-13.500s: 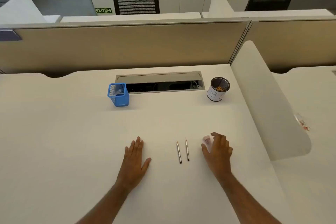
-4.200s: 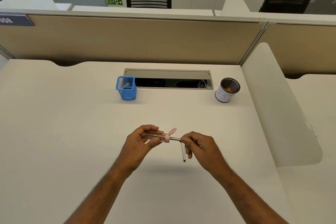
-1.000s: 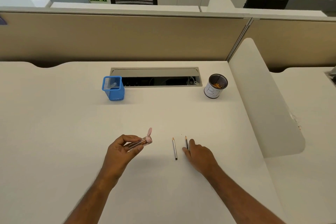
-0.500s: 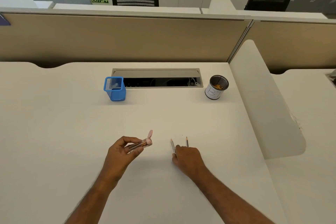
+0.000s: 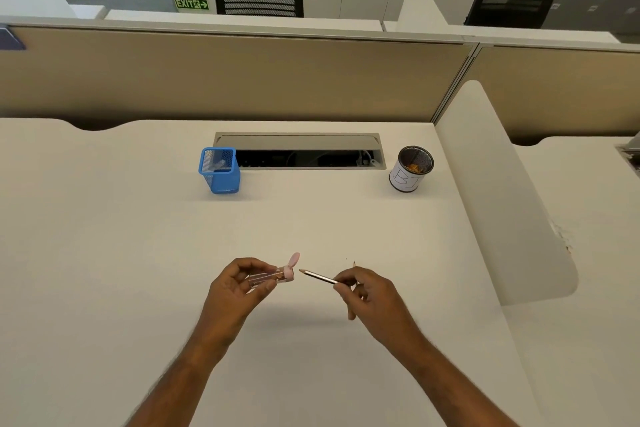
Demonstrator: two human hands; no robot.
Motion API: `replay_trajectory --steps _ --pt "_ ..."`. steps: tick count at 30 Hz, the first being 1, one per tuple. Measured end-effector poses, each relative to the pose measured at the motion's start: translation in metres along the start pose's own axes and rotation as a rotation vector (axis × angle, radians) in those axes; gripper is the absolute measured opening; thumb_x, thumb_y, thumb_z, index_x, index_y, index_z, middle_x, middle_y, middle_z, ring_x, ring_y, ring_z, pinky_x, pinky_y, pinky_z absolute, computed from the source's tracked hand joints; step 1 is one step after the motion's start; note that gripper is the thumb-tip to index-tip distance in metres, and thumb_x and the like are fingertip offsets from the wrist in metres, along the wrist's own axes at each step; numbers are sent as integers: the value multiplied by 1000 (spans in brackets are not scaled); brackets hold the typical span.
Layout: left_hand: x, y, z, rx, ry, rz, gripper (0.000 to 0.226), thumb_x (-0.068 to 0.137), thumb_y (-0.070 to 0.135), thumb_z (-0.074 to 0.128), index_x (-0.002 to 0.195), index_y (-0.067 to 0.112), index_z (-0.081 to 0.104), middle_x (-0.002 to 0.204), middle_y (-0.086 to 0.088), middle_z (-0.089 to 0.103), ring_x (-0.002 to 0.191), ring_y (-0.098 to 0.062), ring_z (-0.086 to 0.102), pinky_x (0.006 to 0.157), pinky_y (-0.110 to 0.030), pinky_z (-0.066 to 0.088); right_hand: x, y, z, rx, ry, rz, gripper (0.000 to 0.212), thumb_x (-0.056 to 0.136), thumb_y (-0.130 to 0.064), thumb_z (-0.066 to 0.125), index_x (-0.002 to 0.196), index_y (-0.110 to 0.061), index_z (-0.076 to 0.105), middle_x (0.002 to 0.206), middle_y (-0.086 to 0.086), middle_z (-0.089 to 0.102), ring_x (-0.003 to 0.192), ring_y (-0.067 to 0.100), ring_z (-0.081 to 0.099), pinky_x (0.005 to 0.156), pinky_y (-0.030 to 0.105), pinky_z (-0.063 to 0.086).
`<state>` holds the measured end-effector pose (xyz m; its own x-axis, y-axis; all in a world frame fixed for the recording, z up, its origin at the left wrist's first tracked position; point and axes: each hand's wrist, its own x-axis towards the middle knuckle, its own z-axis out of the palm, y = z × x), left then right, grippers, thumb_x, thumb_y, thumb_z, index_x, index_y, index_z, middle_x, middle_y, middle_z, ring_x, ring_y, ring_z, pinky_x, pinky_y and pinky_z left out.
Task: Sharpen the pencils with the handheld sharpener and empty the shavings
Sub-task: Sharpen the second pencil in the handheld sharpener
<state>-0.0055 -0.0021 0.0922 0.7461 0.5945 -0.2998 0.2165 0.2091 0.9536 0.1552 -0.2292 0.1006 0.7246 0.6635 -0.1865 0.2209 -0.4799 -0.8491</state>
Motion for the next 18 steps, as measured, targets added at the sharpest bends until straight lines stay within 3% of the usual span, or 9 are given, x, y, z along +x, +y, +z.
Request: replay_trajectory --steps 7,9,12,15,18 --pt "-2 7 6 -38 -31 -11 26 94 8 87 111 26 77 121 -8 85 115 -23 83 100 -39 60 -6 -15 -2 10 -10 -64 4 97 -36 68 97 -40 69 98 -16 71 59 11 70 62 15 50" --pt "-3 10 7 -55 -41 -7 26 93 11 87 112 24 76 121 -9 85 115 -25 83 98 -35 65 -6 -18 -2 -7 -6 -102 9 99 -30 71 99 -39 69 99 -16 69 66 12 70 66 15 50" --pt "-4 14 8 -146 -48 -22 35 86 17 94 115 22 75 120 -14 85 113 -28 83 90 -25 66 -6 -21 -4 -72 9 -161 9 101 -28 72 104 -37 70 102 -17 66 75 13 70 70 11 46" --pt "-2 18 7 -204 -46 -37 53 77 27 101 121 21 72 122 -16 85 114 -30 83 90 -24 66 -6 -23 -3 -91 50 -214 9 103 -27 72 105 -35 71 101 -18 66 83 13 69 72 10 44" --pt "-1 20 7 -252 -69 -29 55 67 37 107 112 26 77 123 -17 85 114 -30 83 91 -25 66 -7 -26 -1 -60 84 -238 8 104 -25 70 104 -33 71 94 -20 65 82 13 66 71 13 46"
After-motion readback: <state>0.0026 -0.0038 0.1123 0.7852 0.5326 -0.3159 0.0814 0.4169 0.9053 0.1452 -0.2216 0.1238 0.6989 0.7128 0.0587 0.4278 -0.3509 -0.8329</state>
